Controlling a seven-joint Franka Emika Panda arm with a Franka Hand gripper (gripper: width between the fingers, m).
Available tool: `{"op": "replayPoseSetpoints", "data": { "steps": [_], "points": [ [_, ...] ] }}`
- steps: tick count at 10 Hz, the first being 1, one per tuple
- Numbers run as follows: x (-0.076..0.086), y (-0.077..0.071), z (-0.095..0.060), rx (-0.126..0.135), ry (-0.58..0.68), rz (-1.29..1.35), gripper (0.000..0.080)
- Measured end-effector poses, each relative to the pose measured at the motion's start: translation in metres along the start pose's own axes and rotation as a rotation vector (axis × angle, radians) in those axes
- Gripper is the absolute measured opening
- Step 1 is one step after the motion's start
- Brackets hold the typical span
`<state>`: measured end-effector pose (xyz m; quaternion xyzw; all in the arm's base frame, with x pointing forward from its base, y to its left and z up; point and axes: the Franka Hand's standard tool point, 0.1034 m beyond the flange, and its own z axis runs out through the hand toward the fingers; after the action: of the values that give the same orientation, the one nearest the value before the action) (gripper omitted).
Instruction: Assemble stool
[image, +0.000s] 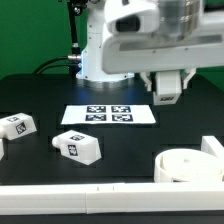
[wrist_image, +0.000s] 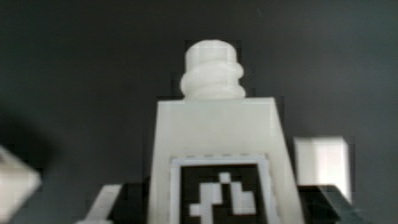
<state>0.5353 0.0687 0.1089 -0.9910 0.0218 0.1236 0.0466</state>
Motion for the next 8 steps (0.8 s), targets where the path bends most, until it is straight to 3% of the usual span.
{"op": "replayPoseSetpoints", "data": {
  "steps": [1, 3, 4, 6, 7, 8],
  "points": [
    [-0.003, 0.002, 0.002, -0.001, 0.041, 0.002, 0.0333],
    [0.006, 0.000, -0.001, -0.004, 0.160, -0.010, 0.0333],
    [0.021, -0.004, -0.011, -0.028, 0.241, -0.066, 0.0333],
    [0.033, -0.020, -0.027, -0.075, 0.304, -0.167, 0.0333],
    [0.035, -0.022, -0.030, -0.041, 0.408, -0.123, 0.0333],
    [0.031, -0.019, -0.027, -0.038, 0.469, -0.125, 0.0333]
  ]
}}
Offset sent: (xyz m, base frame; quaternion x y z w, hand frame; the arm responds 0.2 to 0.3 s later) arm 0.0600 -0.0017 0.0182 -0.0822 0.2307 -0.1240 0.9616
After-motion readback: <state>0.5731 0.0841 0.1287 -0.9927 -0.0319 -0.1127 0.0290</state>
